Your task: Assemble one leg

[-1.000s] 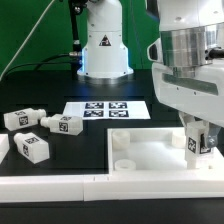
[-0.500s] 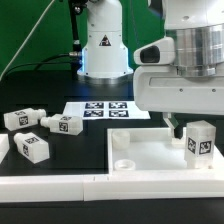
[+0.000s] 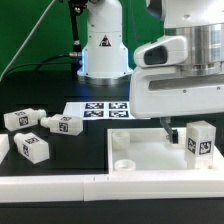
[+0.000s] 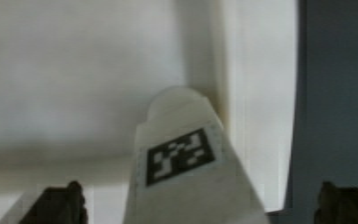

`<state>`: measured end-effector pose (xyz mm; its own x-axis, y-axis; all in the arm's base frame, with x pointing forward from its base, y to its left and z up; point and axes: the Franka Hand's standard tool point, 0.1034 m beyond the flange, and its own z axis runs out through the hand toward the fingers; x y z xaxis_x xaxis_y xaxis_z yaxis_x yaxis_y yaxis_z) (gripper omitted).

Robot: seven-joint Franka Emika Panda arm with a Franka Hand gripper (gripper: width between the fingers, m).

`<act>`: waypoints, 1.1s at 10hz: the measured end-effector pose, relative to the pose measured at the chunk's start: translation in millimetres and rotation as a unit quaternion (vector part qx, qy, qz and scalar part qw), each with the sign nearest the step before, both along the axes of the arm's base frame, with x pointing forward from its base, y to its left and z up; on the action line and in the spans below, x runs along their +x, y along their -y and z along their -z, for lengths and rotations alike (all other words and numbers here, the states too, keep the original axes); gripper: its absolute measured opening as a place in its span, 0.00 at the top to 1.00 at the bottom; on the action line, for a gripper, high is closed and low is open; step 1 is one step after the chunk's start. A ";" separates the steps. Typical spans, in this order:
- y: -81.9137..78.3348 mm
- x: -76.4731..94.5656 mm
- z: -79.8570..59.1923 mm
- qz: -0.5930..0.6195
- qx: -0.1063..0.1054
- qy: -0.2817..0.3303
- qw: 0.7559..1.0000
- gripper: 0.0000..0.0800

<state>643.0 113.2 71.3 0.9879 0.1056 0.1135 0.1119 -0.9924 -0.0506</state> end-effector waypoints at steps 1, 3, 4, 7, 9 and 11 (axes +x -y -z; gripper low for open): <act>-4.4 -0.7 0.1 -0.029 -0.006 0.002 1.000 0.19; -1.9 -0.7 0.6 0.005 -0.002 -0.001 1.000 0.50; -2.3 -0.8 0.6 0.024 0.001 -0.002 1.000 0.50; -0.2 -0.5 0.9 0.160 0.013 -0.008 0.987 0.64; 1.9 -0.6 1.3 0.289 0.025 -0.013 0.957 0.64; 2.6 -1.5 1.9 0.453 0.049 -0.026 0.890 0.64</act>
Offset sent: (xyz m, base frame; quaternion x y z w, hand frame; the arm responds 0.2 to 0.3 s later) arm 0.0000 0.0000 0.0000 0.0000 0.0000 0.0000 1.0000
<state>641.6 110.6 69.4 0.6664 -0.7450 0.0293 -0.7371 -0.6643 -0.1242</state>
